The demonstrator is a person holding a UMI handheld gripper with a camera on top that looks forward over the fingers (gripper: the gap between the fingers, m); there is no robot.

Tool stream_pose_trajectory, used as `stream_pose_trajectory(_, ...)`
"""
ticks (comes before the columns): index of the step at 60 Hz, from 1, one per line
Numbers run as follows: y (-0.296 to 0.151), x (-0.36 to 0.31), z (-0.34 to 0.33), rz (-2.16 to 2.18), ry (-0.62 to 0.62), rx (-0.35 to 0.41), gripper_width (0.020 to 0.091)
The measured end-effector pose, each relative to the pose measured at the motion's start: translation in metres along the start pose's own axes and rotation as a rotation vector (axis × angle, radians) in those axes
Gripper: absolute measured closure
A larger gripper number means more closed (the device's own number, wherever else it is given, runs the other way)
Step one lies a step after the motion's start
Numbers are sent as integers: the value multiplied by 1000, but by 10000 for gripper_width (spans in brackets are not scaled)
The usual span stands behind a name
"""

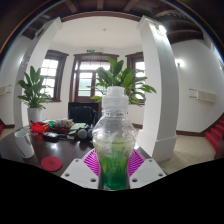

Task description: Pour water

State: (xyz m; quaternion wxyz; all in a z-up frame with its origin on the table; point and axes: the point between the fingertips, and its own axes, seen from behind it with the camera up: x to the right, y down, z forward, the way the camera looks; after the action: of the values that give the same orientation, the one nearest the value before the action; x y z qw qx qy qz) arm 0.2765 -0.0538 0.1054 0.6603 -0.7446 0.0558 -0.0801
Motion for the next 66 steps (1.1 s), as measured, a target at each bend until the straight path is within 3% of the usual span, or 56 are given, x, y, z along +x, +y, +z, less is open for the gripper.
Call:
stream_pose_trajectory(15, -9, -12, -2, -162, -17, -43, 804)
stream_pose_trajectory(31, -39, -96, 20, -933, -85, -72, 803)
stream_pose_trajectory(56, -72, -221, 52, -1806, -51, 117, 803)
stream_pose_trajectory(66, -84, -252, 56, -2077, -10, 243, 807)
